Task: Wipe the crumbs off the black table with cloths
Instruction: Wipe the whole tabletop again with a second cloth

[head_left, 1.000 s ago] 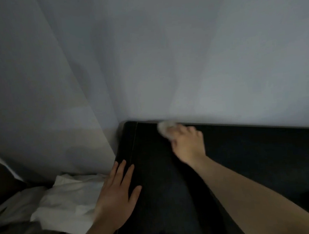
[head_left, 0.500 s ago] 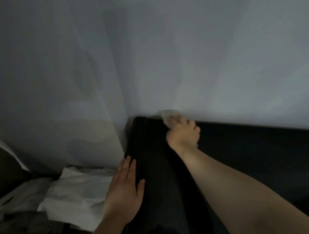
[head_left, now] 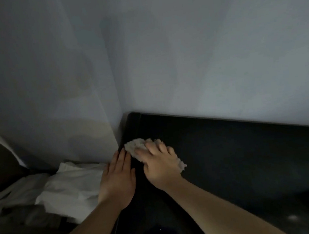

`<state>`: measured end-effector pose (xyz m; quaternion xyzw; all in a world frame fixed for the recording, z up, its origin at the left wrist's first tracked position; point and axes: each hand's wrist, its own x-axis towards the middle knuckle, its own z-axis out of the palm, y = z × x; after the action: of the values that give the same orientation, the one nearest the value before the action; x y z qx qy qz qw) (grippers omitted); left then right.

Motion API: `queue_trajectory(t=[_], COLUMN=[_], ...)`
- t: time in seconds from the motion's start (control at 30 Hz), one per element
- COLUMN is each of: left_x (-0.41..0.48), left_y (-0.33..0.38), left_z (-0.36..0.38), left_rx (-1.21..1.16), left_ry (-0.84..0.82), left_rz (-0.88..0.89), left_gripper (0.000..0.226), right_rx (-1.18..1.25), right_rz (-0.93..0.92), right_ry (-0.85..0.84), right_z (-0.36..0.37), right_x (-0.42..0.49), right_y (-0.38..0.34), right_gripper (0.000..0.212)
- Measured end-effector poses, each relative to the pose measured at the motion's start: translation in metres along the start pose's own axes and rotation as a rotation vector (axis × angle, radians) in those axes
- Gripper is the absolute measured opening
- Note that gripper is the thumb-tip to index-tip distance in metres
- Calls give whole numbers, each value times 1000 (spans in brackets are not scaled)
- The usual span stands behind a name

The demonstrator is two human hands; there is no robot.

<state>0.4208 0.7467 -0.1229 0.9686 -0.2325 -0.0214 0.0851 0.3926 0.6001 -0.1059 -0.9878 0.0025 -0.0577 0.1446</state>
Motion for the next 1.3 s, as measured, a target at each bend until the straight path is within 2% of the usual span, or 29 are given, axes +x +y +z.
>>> queue_trajectory(t=[0.07, 0.13, 0.17, 0.23, 0.27, 0.3, 0.33, 0.43, 0.5, 0.53, 0.57, 0.63, 0.7, 0.77, 0.8, 0.87, 0.97, 1.03, 1.07, 1.1, 1.2, 1.23, 1.3], left_x=[-2, -8, -13, -21, -24, -28, -30, -37, -44, -47, -50, -55, -56, -54, -54, -53, -52, -52, -52, -53, -54, -54, -52], left_y=[7, 10, 13, 21, 26, 32, 37, 53, 61, 65, 68, 73, 75, 74, 74, 72, 70, 67, 66, 64, 53, 48, 36], left_z=[-7, -6, -6, -9, -10, -14, -17, -21, -24, -25, -26, -27, -28, -29, -29, -27, -26, -28, -29, -29, -32, -34, -37], left_rx=[15, 88, 100, 145, 172, 195, 207, 207, 176, 168, 164, 151, 140, 128, 120, 112, 134, 143, 146, 147, 160, 170, 206], left_ry=[-47, -123, -150, -202, -225, -246, -265, -315, -347, -363, -379, -406, -424, -433, -435, -432, -435, -437, -438, -440, -442, -448, -446], left_rz=[-66, -80, -84, -88, -87, -87, -87, -76, -73, -67, -60, -55, -62, -60, -57, -43, -26, -5, 14, 37, 109, 144, 223], left_gripper=[62, 65, 67, 71, 69, 65, 63, 63, 63, 63, 64, 65, 67, 69, 69, 70, 70, 70, 70, 71, 70, 69, 67], right_rx=[-48, -160, -220, -170, -129, -111, -127, -108, -15, -18, -88, -198, -175, -118, -124, -96, 51, 20, -35, -77, -94, -52, -12], right_rz=[-20, 192, 343, 652, 755, 776, 706, 232, 28, 16, 44, 299, 600, 767, 761, 631, 221, 40, 71, 190, 682, 760, 724], right_ry=[49, 117, 82, 48, 32, -2, -15, 66, -103, -104, -20, 91, 30, -21, -23, -38, -203, -190, -129, -72, 16, 21, -2], right_z=[-16, -34, -45, -64, -67, -64, -57, -26, -30, -35, -41, -59, -80, -87, -83, -67, -47, -50, -53, -56, -67, -67, -58], right_x=[-11, -21, -28, -47, -54, -59, -63, -87, -99, -101, -105, -112, -125, -136, -137, -141, -150, -149, -147, -144, -137, -132, -121], right_y=[25, 68, 92, 123, 124, 112, 92, 25, 20, 36, 58, 110, 152, 154, 141, 98, 36, 40, 54, 72, 105, 99, 58], right_gripper=[47, 48, 49, 49, 49, 49, 51, 58, 54, 54, 56, 56, 51, 51, 51, 55, 58, 56, 56, 56, 52, 52, 55])
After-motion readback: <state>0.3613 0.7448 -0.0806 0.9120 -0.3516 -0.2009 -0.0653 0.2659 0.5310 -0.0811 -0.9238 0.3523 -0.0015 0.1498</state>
